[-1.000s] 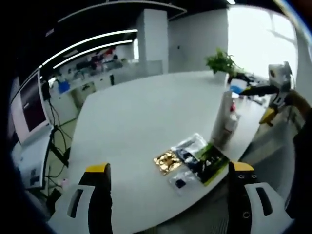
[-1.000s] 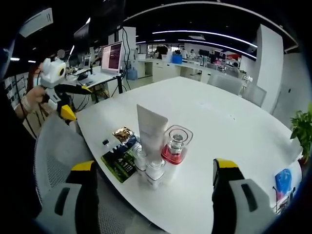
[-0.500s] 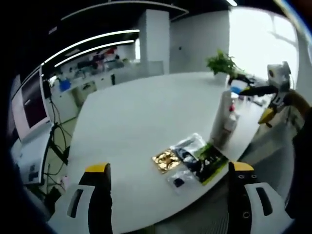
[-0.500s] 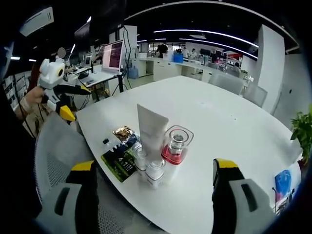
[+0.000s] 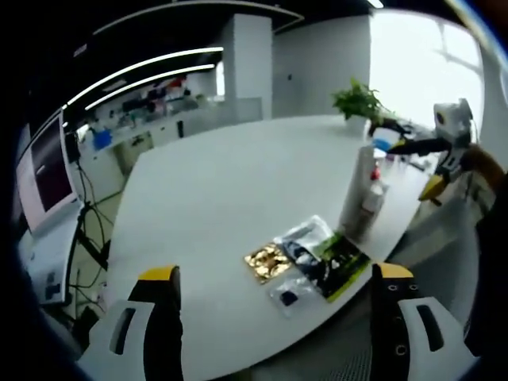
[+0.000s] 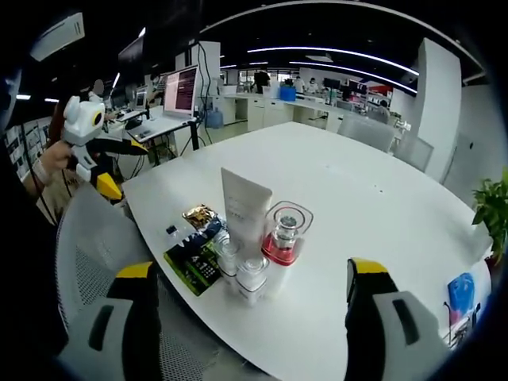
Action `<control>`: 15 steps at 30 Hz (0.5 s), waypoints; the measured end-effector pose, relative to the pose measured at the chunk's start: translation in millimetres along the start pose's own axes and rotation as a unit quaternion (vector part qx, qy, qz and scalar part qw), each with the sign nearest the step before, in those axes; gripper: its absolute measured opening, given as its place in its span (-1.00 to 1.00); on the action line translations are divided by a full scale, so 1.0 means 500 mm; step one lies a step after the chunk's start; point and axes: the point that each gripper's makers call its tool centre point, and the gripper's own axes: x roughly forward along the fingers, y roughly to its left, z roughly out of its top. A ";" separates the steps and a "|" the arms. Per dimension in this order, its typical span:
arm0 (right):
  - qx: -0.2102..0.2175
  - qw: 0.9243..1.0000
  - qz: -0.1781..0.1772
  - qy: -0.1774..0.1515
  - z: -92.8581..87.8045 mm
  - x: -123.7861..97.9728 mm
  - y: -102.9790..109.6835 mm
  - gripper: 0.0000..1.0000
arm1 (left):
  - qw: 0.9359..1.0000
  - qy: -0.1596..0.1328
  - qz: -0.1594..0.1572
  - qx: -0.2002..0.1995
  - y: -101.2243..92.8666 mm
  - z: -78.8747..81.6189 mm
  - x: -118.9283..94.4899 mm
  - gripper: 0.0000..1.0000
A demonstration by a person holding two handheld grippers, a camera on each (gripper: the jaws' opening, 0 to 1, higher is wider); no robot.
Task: Arrange the skincare products in the storage area until every visible bottle or jar stands upright without overlapping.
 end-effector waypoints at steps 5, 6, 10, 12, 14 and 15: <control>0.000 1.000 0.000 0.000 0.000 0.000 0.000 0.99 | 1.000 0.000 -0.001 0.001 -0.001 0.001 0.001 0.94; 0.000 1.000 0.000 0.000 -0.001 0.000 0.000 0.99 | 1.000 0.001 -0.001 0.002 -0.001 0.001 0.001 0.94; 0.001 1.000 0.001 0.001 -0.002 0.000 0.001 0.99 | 1.000 0.004 -0.002 0.002 -0.001 0.000 0.002 0.94; 0.000 1.000 0.000 0.001 -0.003 0.000 0.001 0.99 | 1.000 0.004 -0.004 0.003 -0.002 0.001 0.002 0.94; 0.002 1.000 0.000 -0.001 -0.002 0.000 0.001 0.99 | 1.000 0.003 -0.005 0.002 -0.002 0.002 0.003 0.94; 0.002 1.000 0.000 -0.001 -0.001 0.000 0.002 0.99 | 1.000 0.002 -0.006 0.000 -0.002 0.003 0.003 0.94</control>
